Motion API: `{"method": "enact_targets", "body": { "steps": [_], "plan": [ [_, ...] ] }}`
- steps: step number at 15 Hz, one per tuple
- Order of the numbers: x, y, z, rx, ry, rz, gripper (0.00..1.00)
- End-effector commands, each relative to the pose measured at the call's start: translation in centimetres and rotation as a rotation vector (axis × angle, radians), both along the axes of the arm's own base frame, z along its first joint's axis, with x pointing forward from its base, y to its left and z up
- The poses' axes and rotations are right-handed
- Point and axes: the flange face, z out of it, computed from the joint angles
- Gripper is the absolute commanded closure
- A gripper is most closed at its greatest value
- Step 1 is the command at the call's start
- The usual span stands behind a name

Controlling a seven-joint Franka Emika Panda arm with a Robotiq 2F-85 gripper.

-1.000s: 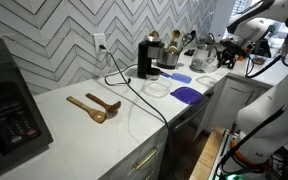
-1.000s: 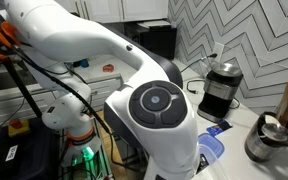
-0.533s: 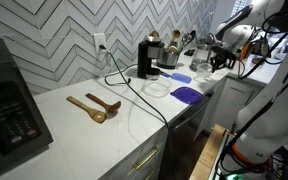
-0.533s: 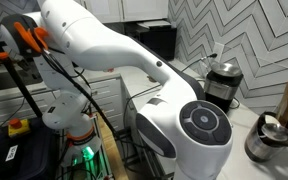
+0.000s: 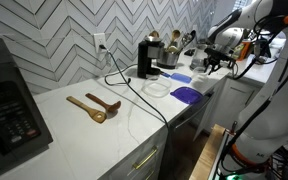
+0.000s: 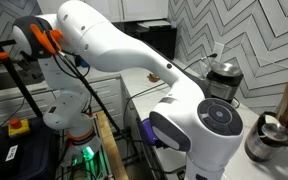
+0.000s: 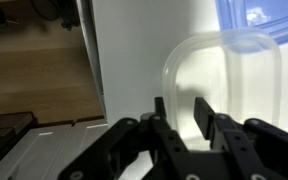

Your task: Unstack the clear containers then place the light blue lid on top of the container on the right.

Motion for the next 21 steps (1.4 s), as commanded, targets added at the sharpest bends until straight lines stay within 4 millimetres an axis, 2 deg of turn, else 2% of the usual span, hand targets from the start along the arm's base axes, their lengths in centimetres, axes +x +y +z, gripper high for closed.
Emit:
{"method": "enact_targets", "body": {
  "steps": [1, 3, 5, 8, 13, 21],
  "plan": [
    [1.5, 3.0, 2.8, -0.029, -0.002, 0.063, 0.32],
    [3.0, 5.2, 3.9, -0.015, -0.002, 0.085, 0.16],
    [4.4, 7.9, 3.8, 0.034, 0.020, 0.078, 0.02],
    [5.9, 10.4, 2.6, 0.111, 0.060, 0.083, 0.00],
    [6.0, 10.2, -1.1, 0.098, 0.090, 0.147, 0.00],
    [7.1, 10.2, -4.4, 0.086, 0.036, 0.126, 0.00]
  ]
}}
